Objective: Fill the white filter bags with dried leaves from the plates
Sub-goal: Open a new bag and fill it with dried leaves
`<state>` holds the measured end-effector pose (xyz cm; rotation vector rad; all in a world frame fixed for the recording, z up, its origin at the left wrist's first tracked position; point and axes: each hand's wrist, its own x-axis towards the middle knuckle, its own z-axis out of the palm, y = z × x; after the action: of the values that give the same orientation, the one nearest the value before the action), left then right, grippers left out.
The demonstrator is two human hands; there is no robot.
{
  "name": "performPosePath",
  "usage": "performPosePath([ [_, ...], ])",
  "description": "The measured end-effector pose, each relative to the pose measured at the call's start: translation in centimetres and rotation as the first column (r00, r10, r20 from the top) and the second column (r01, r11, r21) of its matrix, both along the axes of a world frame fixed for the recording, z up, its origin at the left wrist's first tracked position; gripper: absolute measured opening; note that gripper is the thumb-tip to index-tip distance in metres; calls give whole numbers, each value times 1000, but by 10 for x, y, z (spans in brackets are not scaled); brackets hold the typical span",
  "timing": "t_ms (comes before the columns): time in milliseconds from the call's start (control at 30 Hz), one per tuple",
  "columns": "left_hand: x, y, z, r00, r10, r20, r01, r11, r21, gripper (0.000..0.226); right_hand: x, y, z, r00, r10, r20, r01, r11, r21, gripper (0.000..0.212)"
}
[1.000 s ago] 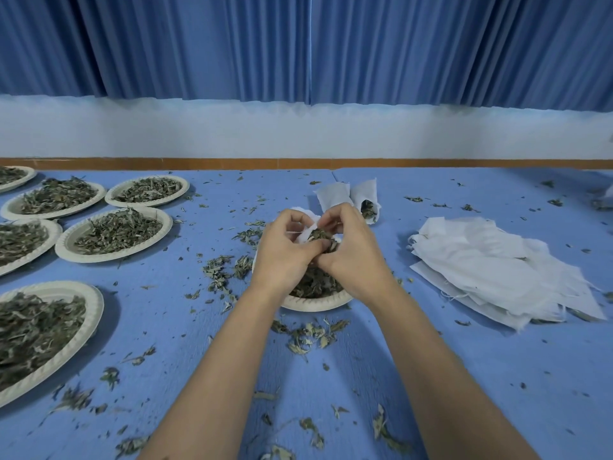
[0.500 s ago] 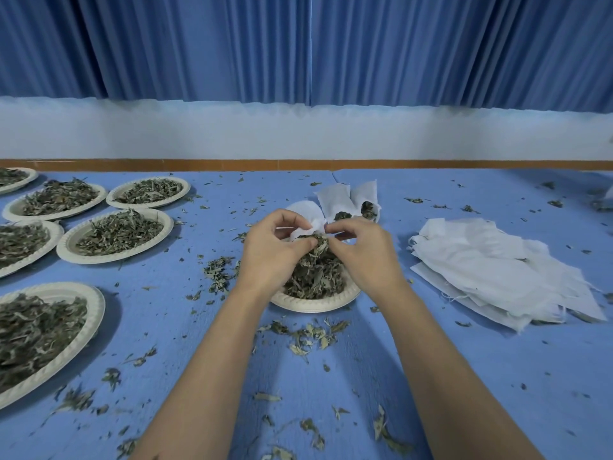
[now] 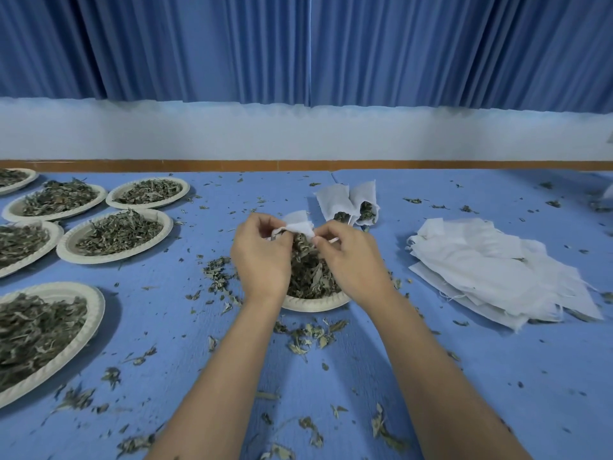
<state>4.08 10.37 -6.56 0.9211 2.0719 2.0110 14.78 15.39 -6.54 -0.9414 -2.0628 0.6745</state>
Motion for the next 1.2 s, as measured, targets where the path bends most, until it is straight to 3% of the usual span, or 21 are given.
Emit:
performPosePath([
  [133,-1,-2,4,953,-297,-63,294,955,-45,15,-1,-2,2,985,-69,-155,51,991,-121,11],
  [267,-11,-7,10,840,-518,-159,475,845,-247,34,-2,-1,6,963,-81,-257,15,968,-249,15],
  [333,-14,-9,9,816,-510,-273,437,852,-287,43,-3,-1,7,955,-77,-288,-13,954,-299,17],
  [433,-14,-10,6,841,-395,-371,348,918,-189,37,-3,-2,8,955,-57,-291,-42,946,-322,19],
  [667,-14,-8,5,897,-264,-354,253,964,-76,24,0,-4,11,988,-21,-152,-12,977,-213,19],
  [900,-13,-9,0,823,-182,-538,128,982,-136,30,-1,-10,18,985,102,-137,-124,979,-163,24],
  [1033,-15,-7,-2,843,-228,-487,178,973,-147,27,-3,-7,14,992,28,-124,-50,983,-177,21],
  [1200,-16,-8,6,863,-421,-279,381,905,-188,25,-2,-1,8,977,-76,-198,18,960,-279,21],
])
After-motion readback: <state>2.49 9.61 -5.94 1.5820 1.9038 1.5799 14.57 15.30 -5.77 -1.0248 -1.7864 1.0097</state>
